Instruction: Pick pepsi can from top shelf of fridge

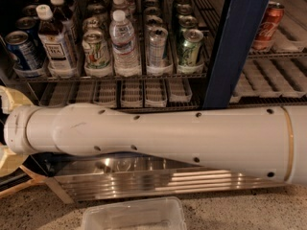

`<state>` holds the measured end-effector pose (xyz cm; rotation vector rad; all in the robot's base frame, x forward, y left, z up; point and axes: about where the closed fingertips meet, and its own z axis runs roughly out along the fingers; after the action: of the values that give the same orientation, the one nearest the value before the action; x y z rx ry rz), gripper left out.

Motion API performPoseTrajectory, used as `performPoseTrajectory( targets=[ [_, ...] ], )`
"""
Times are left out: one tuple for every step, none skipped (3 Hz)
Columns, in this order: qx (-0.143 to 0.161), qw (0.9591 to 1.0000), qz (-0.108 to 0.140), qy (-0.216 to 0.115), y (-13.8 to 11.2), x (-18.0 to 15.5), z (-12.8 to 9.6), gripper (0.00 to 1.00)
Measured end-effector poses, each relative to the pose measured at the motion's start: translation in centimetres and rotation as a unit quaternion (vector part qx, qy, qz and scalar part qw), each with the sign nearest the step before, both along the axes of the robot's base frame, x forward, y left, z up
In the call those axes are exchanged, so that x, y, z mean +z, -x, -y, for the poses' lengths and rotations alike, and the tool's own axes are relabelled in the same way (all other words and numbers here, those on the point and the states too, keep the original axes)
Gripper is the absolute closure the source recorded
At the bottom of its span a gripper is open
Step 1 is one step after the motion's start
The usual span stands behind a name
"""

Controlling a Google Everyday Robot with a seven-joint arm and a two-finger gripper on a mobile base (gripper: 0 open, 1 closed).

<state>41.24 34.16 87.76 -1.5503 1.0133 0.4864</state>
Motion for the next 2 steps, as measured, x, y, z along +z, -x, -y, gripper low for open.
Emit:
performPoseTrajectory(
  targets=[
    [-0.057,0.9983,0.006,0.012,1.1,-1.8,0.7,0.00],
    [-0.134,0.9897,0.044,0.024,0.5,-1.6,3.2,0.00]
  ],
)
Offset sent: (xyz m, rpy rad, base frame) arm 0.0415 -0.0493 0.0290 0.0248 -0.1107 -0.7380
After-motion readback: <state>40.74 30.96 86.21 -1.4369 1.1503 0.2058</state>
